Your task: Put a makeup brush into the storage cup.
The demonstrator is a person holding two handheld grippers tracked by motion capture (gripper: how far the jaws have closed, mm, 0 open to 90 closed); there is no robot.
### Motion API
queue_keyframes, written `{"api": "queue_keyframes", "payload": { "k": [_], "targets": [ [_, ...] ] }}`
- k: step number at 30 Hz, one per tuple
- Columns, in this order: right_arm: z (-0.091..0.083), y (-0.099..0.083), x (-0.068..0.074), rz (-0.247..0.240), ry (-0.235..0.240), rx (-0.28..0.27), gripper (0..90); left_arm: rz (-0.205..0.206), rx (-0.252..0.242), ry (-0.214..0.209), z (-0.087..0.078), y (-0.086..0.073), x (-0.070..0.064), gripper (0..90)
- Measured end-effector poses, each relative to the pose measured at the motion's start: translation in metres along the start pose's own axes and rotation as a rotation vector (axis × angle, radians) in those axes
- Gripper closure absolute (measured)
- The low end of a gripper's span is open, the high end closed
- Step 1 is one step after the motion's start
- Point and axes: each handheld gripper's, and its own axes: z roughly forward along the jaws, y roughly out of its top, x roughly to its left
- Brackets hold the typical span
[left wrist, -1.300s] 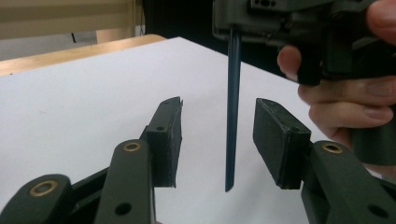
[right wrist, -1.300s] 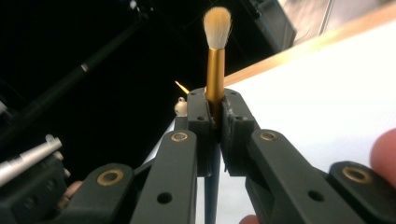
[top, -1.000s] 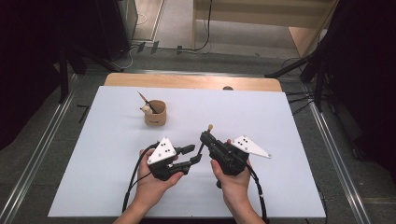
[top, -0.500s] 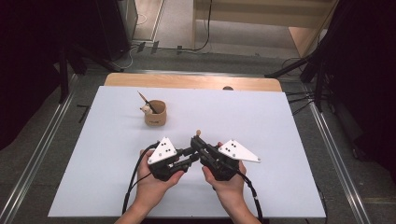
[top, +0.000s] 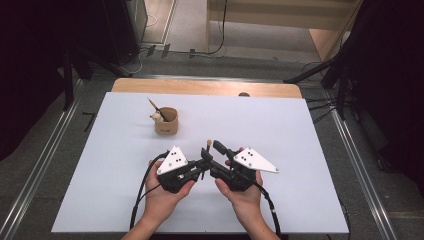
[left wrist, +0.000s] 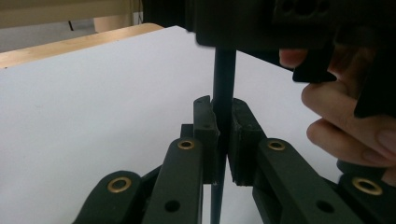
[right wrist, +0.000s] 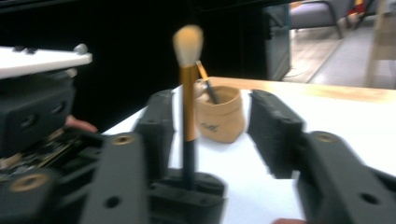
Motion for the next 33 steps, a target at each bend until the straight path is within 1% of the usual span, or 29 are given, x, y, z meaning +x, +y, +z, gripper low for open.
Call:
{"api": "queue_keyframes", "payload": {
  "k": [2, 4, 7, 8, 9, 10, 11, 12, 14, 17, 21, 23, 30, 33],
  "targets": [
    [-0.002, 0.003, -0.003, 0.005, -0.005, -0.012, 42.4, -0.002, -0.001, 0.003, -0.001, 0.0, 0.002, 84.6],
    [-0.005, 0.006, -0.004, -0.002, -0.024, -0.017, 35.9, -0.009, -0.003, 0.009, -0.001, 0.0, 0.003, 84.6],
    [-0.006, 0.01, -0.003, -0.04, -0.073, 0.009, 17.7, -0.015, -0.014, 0.015, -0.003, -0.001, 0.006, 84.6],
    [-0.007, 0.011, -0.004, -0.037, -0.067, 0.015, 13.9, -0.017, -0.017, 0.019, -0.003, -0.001, 0.007, 84.6],
    [-0.008, 0.012, -0.004, -0.033, -0.067, 0.015, 13.1, -0.016, -0.017, 0.024, -0.004, -0.001, 0.007, 84.6],
    [-0.009, 0.012, -0.005, -0.042, -0.068, 0.014, 9.4, -0.015, -0.018, 0.027, -0.005, -0.001, 0.008, 84.6],
    [-0.009, 0.012, -0.006, -0.06, -0.055, 0.019, 2.8, -0.015, -0.021, 0.028, -0.005, -0.001, 0.009, 84.6],
    [-0.01, 0.012, -0.007, -0.066, -0.044, 0.018, 1.1, -0.016, -0.021, 0.032, -0.005, -0.001, 0.009, 84.6],
    [-0.013, 0.012, -0.009, -0.069, -0.027, 0.006, 0.0, -0.018, -0.021, 0.037, -0.007, -0.001, 0.011, 84.6],
    [-0.015, 0.012, -0.012, -0.077, -0.021, 0.0, 0.0, -0.022, -0.026, 0.046, -0.008, -0.001, 0.014, 84.7],
    [-0.017, 0.013, -0.014, -0.1, -0.027, 0.004, 0.0, -0.024, -0.033, 0.056, -0.011, 0.0, 0.018, 84.7],
    [-0.018, 0.013, -0.016, -0.099, -0.031, 0.004, 0.0, -0.031, -0.039, 0.062, -0.013, 0.0, 0.02, 84.6],
    [-0.02, 0.011, -0.023, -0.102, -0.034, 0.01, 0.0, -0.036, -0.052, 0.076, -0.016, 0.001, 0.025, 84.7],
    [-0.021, 0.011, -0.025, -0.112, -0.036, 0.007, 0.0, -0.038, -0.054, 0.085, -0.018, 0.002, 0.028, 84.7]
  ]
}}
